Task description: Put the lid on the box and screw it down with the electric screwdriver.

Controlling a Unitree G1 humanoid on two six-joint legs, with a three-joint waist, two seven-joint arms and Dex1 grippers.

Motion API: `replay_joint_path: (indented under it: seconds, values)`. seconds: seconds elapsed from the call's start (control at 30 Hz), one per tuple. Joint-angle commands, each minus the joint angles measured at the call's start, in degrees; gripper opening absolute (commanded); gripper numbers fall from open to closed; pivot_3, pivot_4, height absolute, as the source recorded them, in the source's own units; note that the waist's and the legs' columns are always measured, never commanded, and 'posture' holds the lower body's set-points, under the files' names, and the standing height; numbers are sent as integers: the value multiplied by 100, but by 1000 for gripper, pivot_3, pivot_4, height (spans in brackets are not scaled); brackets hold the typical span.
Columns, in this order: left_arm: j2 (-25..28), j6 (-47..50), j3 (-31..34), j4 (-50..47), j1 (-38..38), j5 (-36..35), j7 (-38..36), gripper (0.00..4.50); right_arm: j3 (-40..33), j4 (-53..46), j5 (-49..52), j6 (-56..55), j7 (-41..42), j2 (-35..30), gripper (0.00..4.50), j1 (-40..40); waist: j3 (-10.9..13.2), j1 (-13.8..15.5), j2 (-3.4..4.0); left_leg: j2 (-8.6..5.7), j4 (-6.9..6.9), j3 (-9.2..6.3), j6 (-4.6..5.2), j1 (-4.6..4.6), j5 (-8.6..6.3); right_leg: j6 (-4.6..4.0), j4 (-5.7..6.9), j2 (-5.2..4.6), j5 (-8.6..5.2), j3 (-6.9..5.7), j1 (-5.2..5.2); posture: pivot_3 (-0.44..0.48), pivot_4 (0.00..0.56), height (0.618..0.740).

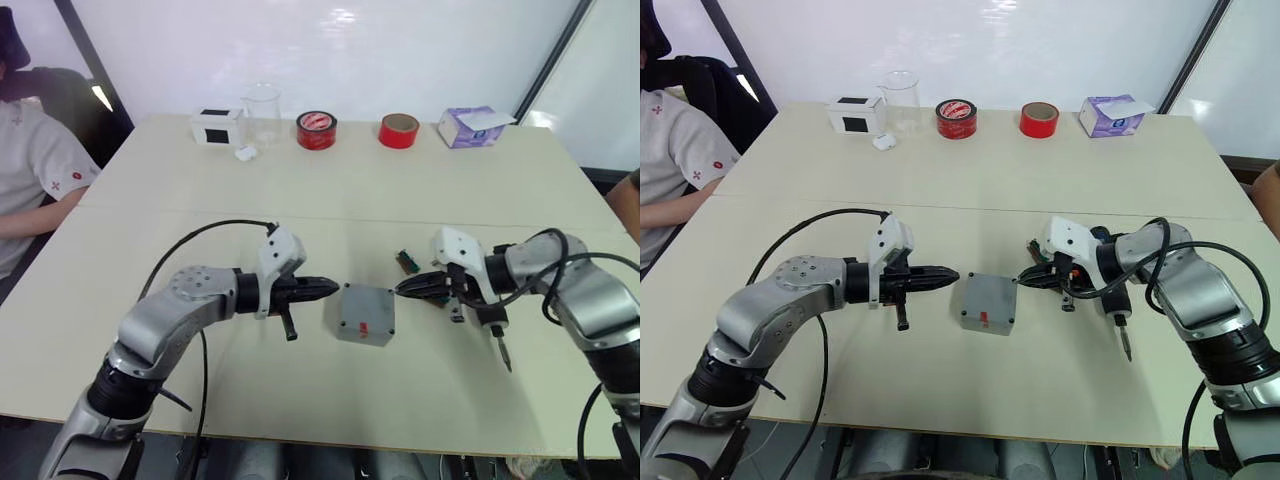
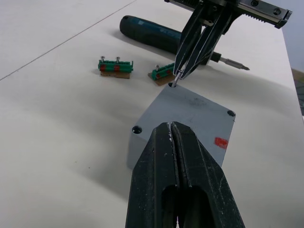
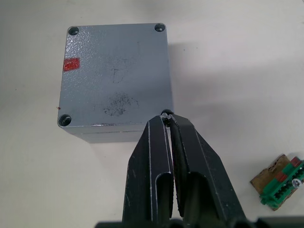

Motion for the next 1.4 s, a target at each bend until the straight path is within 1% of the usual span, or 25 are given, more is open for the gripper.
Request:
replay_joint_path:
  seconds: [0.03, 0.23, 0.5, 0.57, 0.6, 0.7, 0.73, 0.77, 0.93, 1.03, 1.07, 1.1, 1.13, 1.2, 1.3, 1.37, 1.4]
  values:
    - [-82, -75, 98, -186, 51, -60, 47, 0, 127, -14, -195, -73, 135, -146, 32, -189, 0, 2, 0, 0, 0, 0, 0, 0, 0, 0, 0, 0, 0, 0, 0, 0, 150, 740]
    - [-174, -97, 97, -222, 133, -33, 132, 0, 351, 41, -481, -93, 269, -203, 32, -437, 0, 5, 0, 0, 0, 0, 0, 0, 0, -1, 0, -1, 0, 0, 0, 0, 150, 740]
    - [-272, -112, 84, -289, 258, -20, 257, 0, 473, -127, -551, 46, 447, -231, 32, -703, 0, 8, 0, 0, 0, 0, -2, 0, 1, -2, 0, -4, 0, 0, 0, 0, 150, 740]
    - [-288, -117, 86, -290, 267, -17, 273, 0, 490, -156, -570, 68, 455, -219, 587, -742, 0, 7, 0, 0, 0, 0, -2, 0, 1, -5, 0, -4, -2, 0, 0, 0, 150, 740]
    - [-295, -123, 92, -284, 270, -17, 280, 0, 496, -183, -571, 99, 464, -210, 948, -767, 0, 6, 0, 0, 0, 0, -2, 0, 1, -7, 0, -4, -3, 0, 0, 0, 150, 740]
    - [-306, -144, 97, -253, 268, -11, 289, 0, 492, -229, -561, 179, 465, -157, 2183, -862, 0, 4, 0, 0, 0, 0, -2, 0, 1, -8, 0, -4, -3, 0, 0, 0, 150, 740]
    - [-308, -148, 97, -248, 270, -11, 290, 0, 488, -236, -552, 201, 462, -146, 2679, -891, 0, 3, 0, 0, 0, 0, -2, 0, 1, -9, 0, -4, -4, 0, 0, 0, 150, 740]
    - [-313, -153, 94, -242, 270, -8, 292, 0, 476, -241, -534, 227, 464, -140, 2957, -922, 0, 3, 0, 0, 0, 0, -2, 0, 1, -9, 0, -4, -4, 0, 0, 0, 150, 740]
    - [-343, -173, 90, -229, 279, 4, 299, 0, 356, -269, -463, 268, 489, -199, 2957, -966, 0, 6, 0, 0, 0, 0, -2, 0, 1, -10, 0, -4, -4, 0, 0, 0, 150, 740]
    - [-350, -215, 209, -236, 249, -11, 332, 0, -167, -138, -250, 322, 282, -219, 2957, -867, 0, 10, 0, 0, 0, 0, -2, 0, 1, -10, 0, -4, -4, 0, 0, 0, 150, 740]
    - [-406, -188, 337, -232, 227, -113, 381, 0, -407, -133, -40, 609, 172, -161, 2957, -870, 0, 9, 0, 0, 0, 0, -2, 0, 1, -9, 0, -5, -4, 0, 0, 0, 150, 740]
    - [-497, -104, 527, -229, 167, -299, 462, 0, -771, -89, 191, 964, -45, -63, 2957, -875, 0, 10, 0, 0, 0, 0, -2, 0, 1, -9, 0, -5, -4, 0, 0, 0, 150, 740]
    - [-572, 38, 750, -243, 85, -544, 530, 0, -1283, -41, 426, 1455, -387, 63, 2957, -867, 0, 10, 0, 0, 0, 0, -2, 0, 1, -9, 0, -6, -4, 0, 1, 0, 150, 740]
    - [-571, 308, 1056, -301, -64, -946, 532, 0, -2247, -81, 890, 2602, -980, 240, 2957, -842, 1, 20, -1, 2, 0, -1, -4, -1, 2, -12, 1, -8, -1, 0, 1, 0, 150, 740]
    - [-467, 604, 1278, -270, -360, -1399, 420, 0, -3233, -43, 1367, 4253, -1604, 368, 3765, -1182, 0, 15, 0, 0, 0, -6, -6, -4, 3, -11, 3, -15, 1, -4, 1, 0, 150, 740]
    - [-496, 683, 1411, -91, -626, -1591, 445, 0, -3815, 198, 1318, 4981, -2302, 706, 4472, -1735, 1, -27, 1, -6, -1, -4, -6, -4, 2, -17, 3, -23, 0, -4, 0, 0, 150, 740]
    - [-560, 670, 1465, 47, -785, -1627, 502, 0, -4142, 372, 1095, 5107, -2870, 996, 4472, -2038, 1, -46, 2, -6, -1, 1, -6, -2, 2, -21, 3, -25, 3, -4, -2, 0, 150, 740]
